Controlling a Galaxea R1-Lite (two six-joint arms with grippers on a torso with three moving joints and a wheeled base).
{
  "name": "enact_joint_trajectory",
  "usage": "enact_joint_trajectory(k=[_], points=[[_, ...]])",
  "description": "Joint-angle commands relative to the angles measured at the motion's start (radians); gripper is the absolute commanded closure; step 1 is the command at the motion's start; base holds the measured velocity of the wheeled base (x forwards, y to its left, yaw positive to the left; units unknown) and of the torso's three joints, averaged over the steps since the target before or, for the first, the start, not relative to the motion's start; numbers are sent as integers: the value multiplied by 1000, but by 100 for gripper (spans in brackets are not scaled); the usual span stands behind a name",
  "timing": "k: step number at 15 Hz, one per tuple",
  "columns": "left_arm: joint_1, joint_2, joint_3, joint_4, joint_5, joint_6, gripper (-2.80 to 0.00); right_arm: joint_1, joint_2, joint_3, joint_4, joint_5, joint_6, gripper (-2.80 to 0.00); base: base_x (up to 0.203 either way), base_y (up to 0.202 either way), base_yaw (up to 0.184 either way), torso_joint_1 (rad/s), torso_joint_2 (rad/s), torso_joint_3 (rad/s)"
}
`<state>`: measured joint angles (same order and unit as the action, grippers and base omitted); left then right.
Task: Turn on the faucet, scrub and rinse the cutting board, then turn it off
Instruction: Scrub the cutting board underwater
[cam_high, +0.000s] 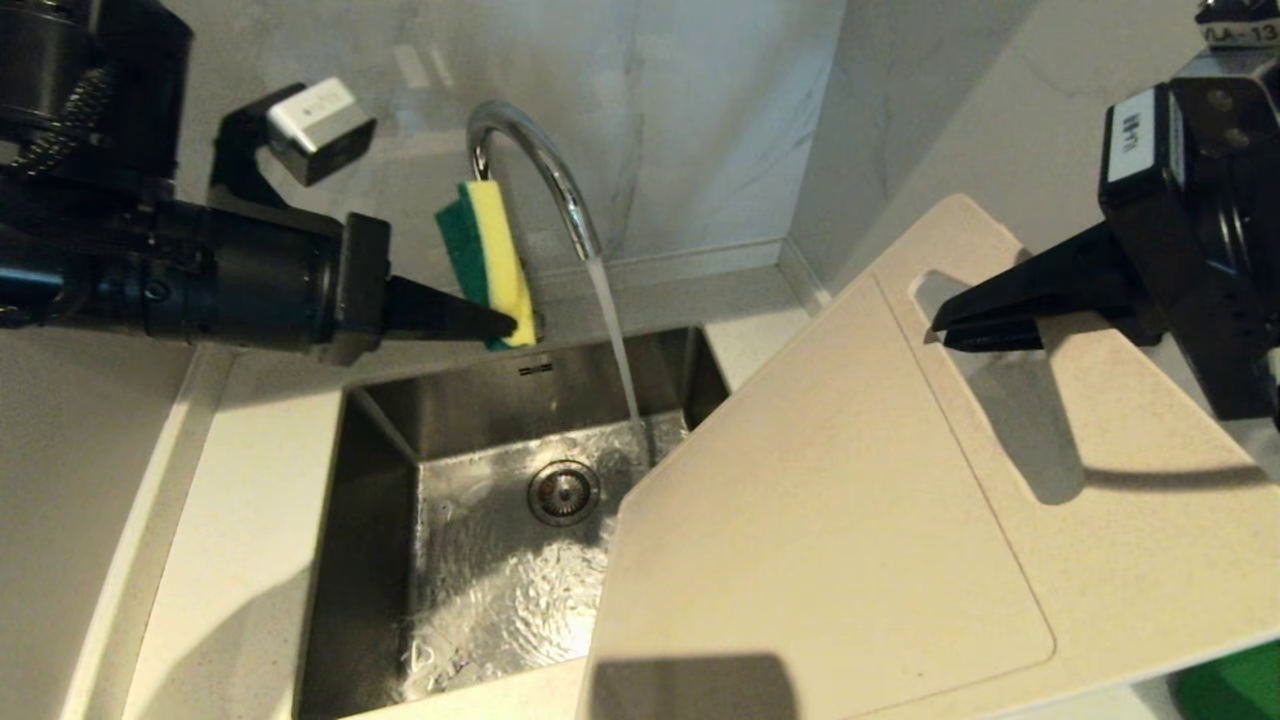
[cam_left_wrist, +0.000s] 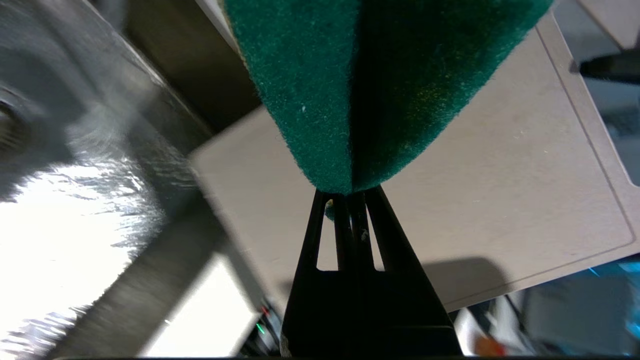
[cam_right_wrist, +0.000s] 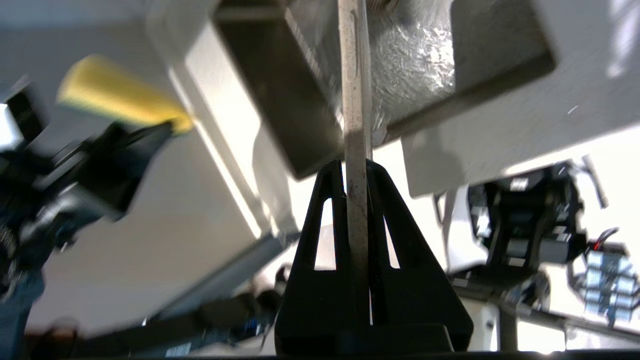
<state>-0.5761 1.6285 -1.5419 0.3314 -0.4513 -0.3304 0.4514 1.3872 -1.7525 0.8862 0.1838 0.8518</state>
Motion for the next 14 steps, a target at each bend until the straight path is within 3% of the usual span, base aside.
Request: enact_joint_trajectory(k=[1, 4, 8, 14], points=[[-65, 74, -65, 83, -22, -17, 0, 4, 7, 53, -36, 44, 1, 0, 0, 0, 0, 0, 0, 0], [-107, 78, -193, 233, -109, -18, 0, 7, 6, 83, -92, 52, -3, 0, 0, 0, 0, 0, 0, 0], [-142, 118, -439, 527, -303, -35, 0, 15, 6, 88, -94, 54, -16, 0, 0, 0, 0, 0, 0, 0], [-241, 192, -418, 561, -325, -31, 0, 15, 3, 87, -98, 54, -37, 0, 0, 0, 0, 0, 0, 0]])
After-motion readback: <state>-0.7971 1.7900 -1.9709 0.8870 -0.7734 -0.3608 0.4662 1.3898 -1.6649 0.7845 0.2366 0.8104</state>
